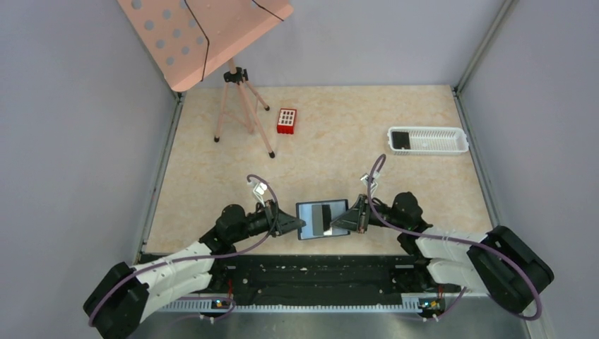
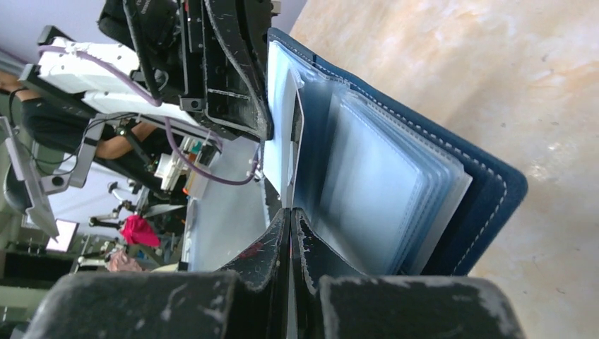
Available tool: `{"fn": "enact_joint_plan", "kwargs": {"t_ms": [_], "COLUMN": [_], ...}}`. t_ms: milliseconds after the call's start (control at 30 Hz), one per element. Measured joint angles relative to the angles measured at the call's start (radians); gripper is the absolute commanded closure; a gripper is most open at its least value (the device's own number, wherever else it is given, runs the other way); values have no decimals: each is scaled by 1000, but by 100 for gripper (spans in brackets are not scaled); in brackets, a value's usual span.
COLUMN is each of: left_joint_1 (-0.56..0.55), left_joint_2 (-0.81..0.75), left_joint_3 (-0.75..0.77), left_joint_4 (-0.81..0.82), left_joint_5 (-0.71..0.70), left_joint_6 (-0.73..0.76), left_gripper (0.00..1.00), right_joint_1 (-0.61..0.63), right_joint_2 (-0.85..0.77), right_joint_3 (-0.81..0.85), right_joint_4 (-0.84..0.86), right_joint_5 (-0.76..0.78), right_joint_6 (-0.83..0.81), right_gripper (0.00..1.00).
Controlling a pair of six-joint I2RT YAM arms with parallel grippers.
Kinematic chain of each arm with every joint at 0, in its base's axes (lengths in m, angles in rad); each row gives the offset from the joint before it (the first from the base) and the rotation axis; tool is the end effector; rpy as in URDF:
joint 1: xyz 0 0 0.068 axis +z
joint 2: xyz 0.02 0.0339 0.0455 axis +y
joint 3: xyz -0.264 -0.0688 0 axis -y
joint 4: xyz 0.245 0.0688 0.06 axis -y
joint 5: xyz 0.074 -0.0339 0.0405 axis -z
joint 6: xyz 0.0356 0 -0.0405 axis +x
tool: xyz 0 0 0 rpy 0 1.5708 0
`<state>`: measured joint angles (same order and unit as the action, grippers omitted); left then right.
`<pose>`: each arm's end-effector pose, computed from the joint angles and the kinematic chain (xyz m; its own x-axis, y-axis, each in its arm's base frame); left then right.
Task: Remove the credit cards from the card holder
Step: Remove the credit card from the card holder.
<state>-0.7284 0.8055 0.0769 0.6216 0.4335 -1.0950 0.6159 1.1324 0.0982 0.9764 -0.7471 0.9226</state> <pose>0.1136 -0.1214 0.1742 -0.8506 -0.3223 -0.4155 0.3486 0.2460 -0.9044 0.1368 0.1264 0.1669 -0.8078 0.1448 -0.5714 -0.5526 0.1516 0.8195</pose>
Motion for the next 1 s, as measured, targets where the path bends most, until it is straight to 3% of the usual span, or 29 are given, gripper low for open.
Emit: {"fn": "enact_joint_plan", "kwargs": {"t_ms": [133, 400, 767, 1000], "left_joint_1": [8, 24, 46, 54], "left_joint_2": [40, 167, 274, 330], "left_joint_3": [0, 0, 21, 89], "left_joint_4": [-18, -38, -106, -188], "left_joint_5": [-31, -56, -110, -130], "left_joint_6": [2, 9, 37, 84], "left_gripper": [100, 100, 100, 91], "right_joint_1": [-8, -11, -33, -51], "right_joint_2": [32, 267, 656, 778], "right_joint_3": [0, 13, 26, 13], "right_joint_4": [-24, 2, 349, 486], "right_joint_5": [20, 46, 39, 40], "right_joint_6": [-18, -31, 99, 162], "right_gripper": [100, 100, 100, 100]}}
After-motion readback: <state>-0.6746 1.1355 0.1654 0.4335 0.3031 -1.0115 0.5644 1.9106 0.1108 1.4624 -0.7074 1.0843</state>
